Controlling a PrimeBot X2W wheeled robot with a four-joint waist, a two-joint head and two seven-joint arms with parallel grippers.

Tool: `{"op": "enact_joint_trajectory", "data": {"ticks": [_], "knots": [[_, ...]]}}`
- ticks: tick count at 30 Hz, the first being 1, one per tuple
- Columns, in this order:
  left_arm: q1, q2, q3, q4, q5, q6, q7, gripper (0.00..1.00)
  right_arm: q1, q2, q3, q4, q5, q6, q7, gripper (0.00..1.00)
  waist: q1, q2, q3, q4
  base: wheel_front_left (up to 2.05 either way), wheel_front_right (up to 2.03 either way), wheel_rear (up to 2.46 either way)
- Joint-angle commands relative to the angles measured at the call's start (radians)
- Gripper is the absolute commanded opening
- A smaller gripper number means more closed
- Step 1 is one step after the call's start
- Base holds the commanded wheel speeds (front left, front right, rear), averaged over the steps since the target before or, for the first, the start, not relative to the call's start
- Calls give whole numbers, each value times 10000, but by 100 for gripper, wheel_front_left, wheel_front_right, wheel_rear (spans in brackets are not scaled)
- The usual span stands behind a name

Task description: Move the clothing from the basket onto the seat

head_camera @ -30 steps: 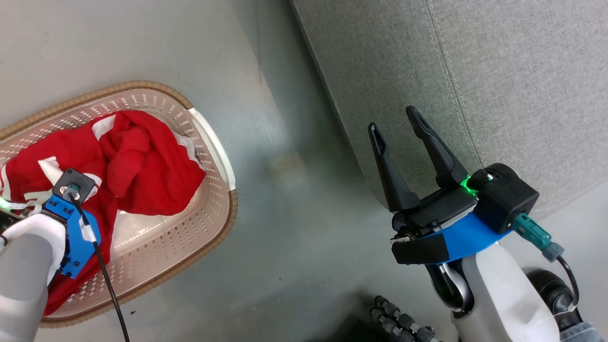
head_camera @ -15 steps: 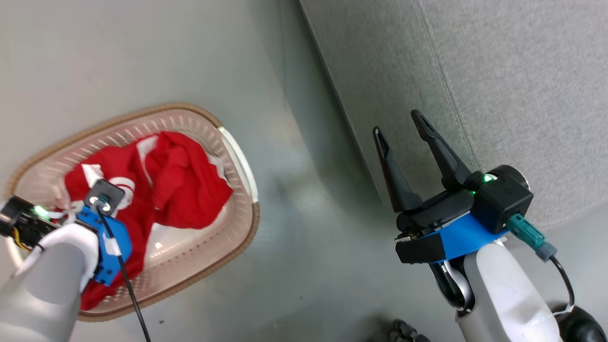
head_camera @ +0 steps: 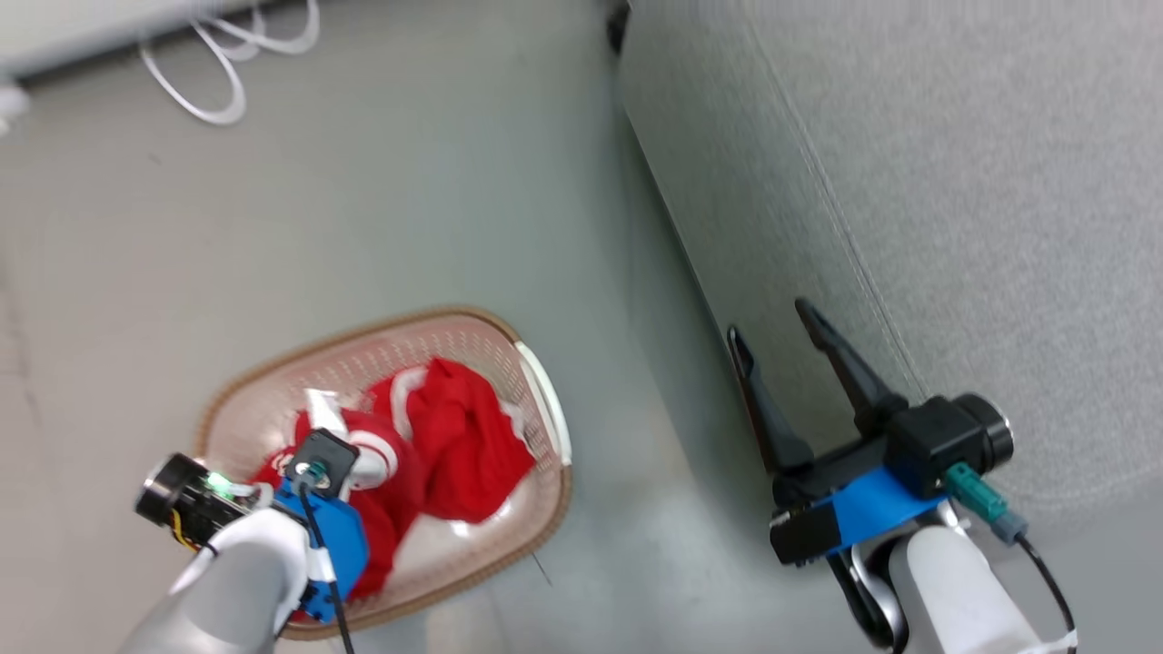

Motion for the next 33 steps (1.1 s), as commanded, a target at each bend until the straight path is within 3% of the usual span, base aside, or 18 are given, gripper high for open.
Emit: {"op": "enact_joint_trajectory", "data": {"ticks": [1, 18, 33], "knots": [[149, -69, -14, 43, -83, 43, -83, 0, 175, -26, 2, 52, -83, 1, -32, 100, 1, -1, -939, 585, 0, 0, 0], [680, -1179, 316, -866, -686, 98, -495, 0, 1642, -25, -336, 598, -322, 1, 88, 100, 1, -1, -3681, 1820, 0, 0, 0], [556, -1026, 889, -3349, -846, 598, -493, 0, 2307, -25, -117, 249, -236, 1, 484, 100, 1, -1, -4520, 2335, 0, 0, 0]]}}
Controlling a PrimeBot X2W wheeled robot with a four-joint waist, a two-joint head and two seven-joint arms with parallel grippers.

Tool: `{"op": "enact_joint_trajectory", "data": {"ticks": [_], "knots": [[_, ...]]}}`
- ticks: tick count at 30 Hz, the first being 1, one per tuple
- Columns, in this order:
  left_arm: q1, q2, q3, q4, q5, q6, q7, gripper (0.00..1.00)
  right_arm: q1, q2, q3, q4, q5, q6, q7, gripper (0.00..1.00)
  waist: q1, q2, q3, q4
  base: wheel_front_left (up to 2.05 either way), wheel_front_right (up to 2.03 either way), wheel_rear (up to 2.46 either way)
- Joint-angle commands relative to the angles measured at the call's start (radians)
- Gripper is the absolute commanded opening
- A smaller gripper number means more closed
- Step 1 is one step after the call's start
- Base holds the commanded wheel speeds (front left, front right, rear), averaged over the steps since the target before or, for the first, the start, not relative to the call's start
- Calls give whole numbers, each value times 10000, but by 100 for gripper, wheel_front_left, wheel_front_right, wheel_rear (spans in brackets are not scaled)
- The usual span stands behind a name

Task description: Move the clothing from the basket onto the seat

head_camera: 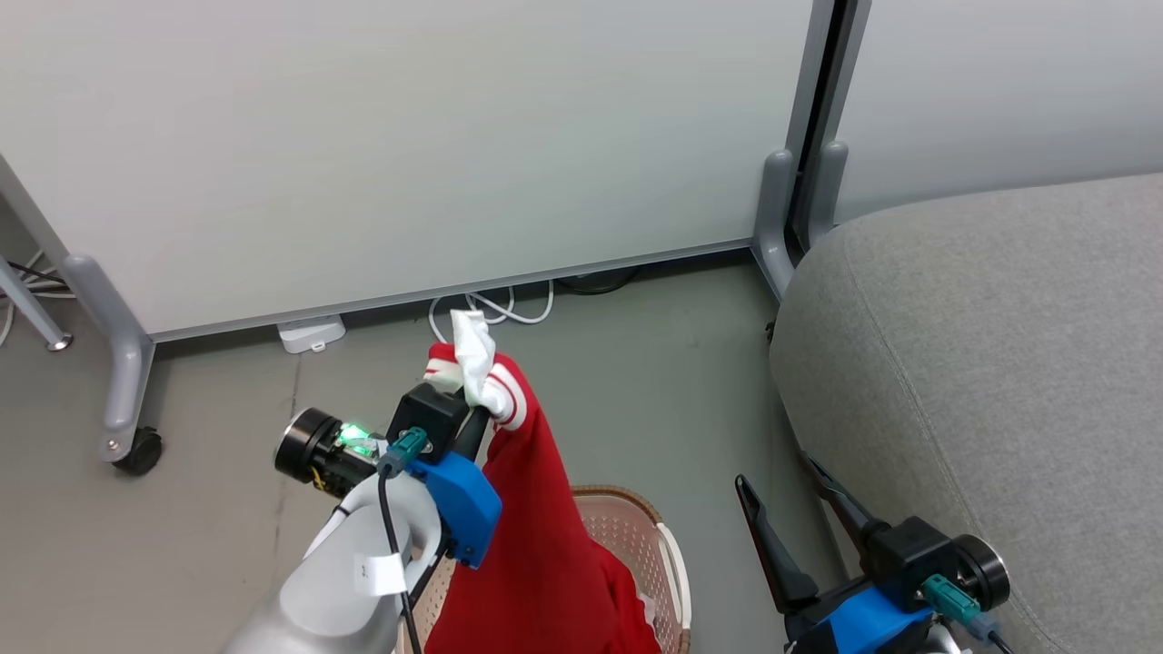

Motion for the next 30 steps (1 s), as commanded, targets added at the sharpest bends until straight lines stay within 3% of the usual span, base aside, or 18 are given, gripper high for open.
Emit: {"op": "enact_joint_trajectory", "data": {"ticks": [1, 14, 30], "knots": [[-133, 6, 95, -194, -80, 77, -51, 0, 147, -22, 11, -56, 55, 1, 21, 100, 2, -1, -70, 74, 0, 0, 0], [-799, -342, 203, -1506, -631, -65, 903, 0, 387, -21, 107, -276, -39, 1, 342, 100, 2, -1, -231, 277, 0, 0, 0], [-1916, -910, -529, -2215, -1001, -324, 2133, 0, 95, -21, 451, -108, 118, 1, 316, 100, 2, -1, -213, 77, 0, 0, 0]]}}
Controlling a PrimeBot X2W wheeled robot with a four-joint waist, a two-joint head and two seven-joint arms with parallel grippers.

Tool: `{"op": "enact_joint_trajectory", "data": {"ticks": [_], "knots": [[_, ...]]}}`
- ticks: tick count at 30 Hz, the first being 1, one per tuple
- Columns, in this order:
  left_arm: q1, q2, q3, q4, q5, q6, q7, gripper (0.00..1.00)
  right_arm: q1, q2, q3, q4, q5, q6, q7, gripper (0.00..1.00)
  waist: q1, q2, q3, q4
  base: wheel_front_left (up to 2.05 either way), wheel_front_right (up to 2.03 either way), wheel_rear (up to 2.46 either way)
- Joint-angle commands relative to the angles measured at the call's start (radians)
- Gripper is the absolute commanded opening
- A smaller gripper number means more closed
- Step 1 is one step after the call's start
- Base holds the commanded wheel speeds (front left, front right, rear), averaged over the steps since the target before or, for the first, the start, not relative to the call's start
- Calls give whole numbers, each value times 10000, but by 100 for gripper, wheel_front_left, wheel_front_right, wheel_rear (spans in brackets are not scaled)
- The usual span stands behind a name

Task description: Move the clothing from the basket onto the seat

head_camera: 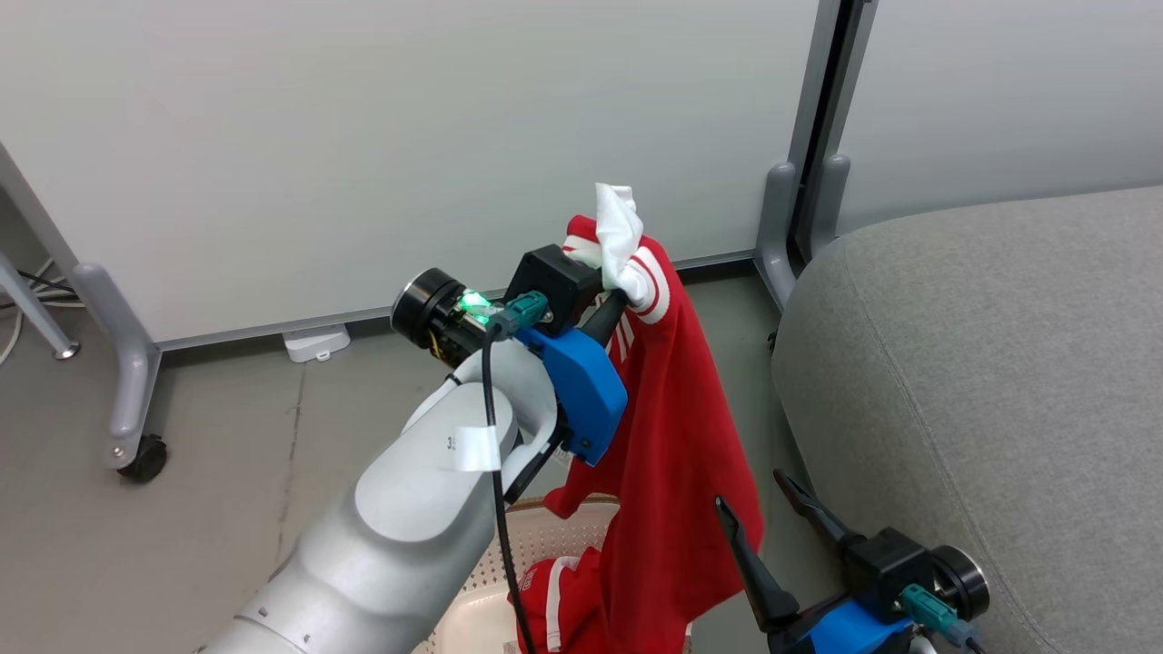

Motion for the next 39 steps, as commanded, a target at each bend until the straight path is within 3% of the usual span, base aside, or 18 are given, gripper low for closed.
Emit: {"op": "enact_joint_trajectory", "data": {"ticks": [1, 30, 39], "knots": [[-186, -15, -37, -48, -109, -14, 50, 0, -126, -23, 33, 35, 83, 1, -56, 100, 0, -1, 9, -48, 0, 0, 0], [-132, -102, -940, 67, -1433, 531, -135, 0, -327, -21, 223, 143, 199, 1, -88, 100, 0, -1, 156, -476, 0, 0, 0], [-300, -103, -1176, -60, -1787, 689, -210, 0, -1428, -23, 552, 735, 9, 1, -17, 100, 0, -1, 315, -426, 0, 0, 0]]}}
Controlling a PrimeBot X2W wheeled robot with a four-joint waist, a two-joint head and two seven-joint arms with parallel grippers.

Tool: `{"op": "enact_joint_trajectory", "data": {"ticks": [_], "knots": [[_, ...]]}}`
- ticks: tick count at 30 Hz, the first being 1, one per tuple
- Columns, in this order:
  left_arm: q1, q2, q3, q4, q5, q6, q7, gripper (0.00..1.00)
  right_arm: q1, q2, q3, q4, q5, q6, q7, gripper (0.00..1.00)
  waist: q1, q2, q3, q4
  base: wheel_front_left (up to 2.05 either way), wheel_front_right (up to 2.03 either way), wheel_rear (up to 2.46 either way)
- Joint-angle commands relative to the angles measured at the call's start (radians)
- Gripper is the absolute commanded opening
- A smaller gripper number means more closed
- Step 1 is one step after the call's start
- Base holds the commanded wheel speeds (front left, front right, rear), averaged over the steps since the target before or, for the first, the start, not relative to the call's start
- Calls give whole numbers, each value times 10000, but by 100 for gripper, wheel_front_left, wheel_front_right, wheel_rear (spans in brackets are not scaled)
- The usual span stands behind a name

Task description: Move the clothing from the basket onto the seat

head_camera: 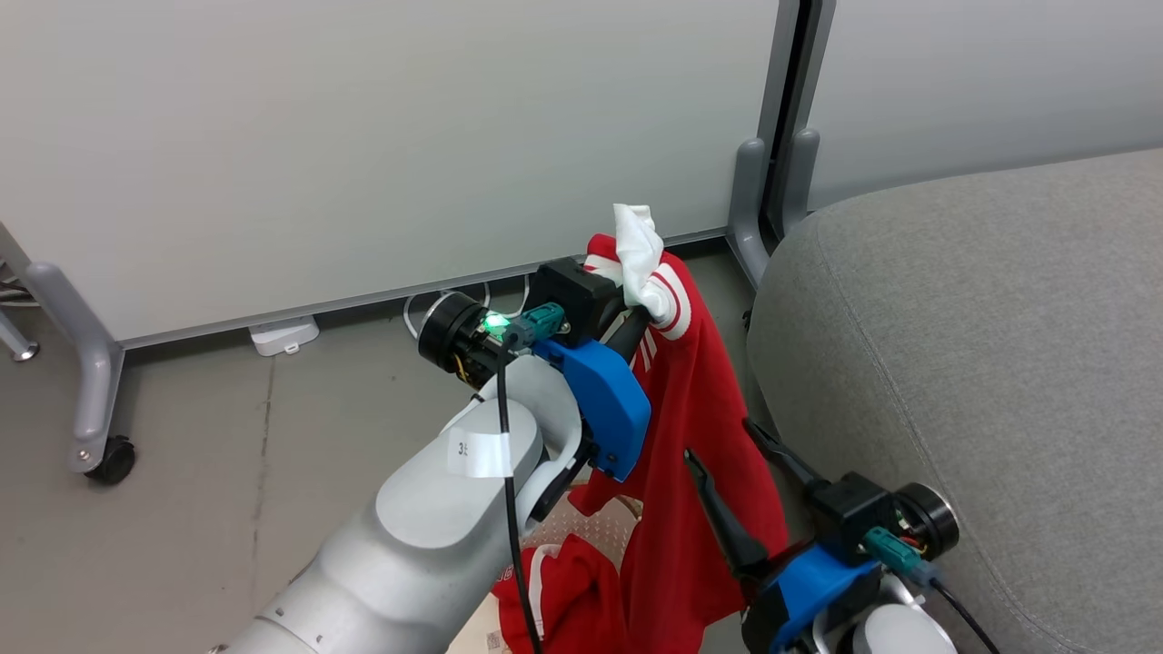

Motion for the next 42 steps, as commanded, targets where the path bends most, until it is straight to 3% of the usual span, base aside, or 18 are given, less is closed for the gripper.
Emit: {"op": "enact_joint_trajectory", "data": {"ticks": [1, 22, 37, 38, 40, 42], "knots": [[-169, -4, -83, -65, -98, 61, -75, 0, -402, -25, 142, 259, 14, 1, -24, 100, 0, -1, 45, 36, 0, 0, 0], [-500, -5, -694, -156, -582, 198, -166, 0, -3364, -23, 1109, 4026, 692, 1, -496, 100, 0, -1, 454, 290, 0, 0, 0], [-589, -3, -1205, -440, -1171, 312, -162, 0, -4547, -22, 1654, 5795, 1623, 1, -815, 100, 0, -1, 286, 513, 0, 0, 0], [-590, -5, -1234, -433, -1196, 323, -181, 0, -4566, -22, 1749, 5824, 1770, 1, -818, 70, 0, -1, 272, 525, 0, 0, 0], [-589, -5, -1290, -393, -1257, 333, -203, 0, -4600, -22, 1928, 5868, 2021, 1, -843, 0, 0, -1, 243, 535, 0, 0, 0], [-607, -5, -1343, -344, -1292, 336, -216, 0, -4598, -22, 2089, 5903, 2206, 1, -857, 0, 0, -1, 219, 528, 0, 0, 0]]}}
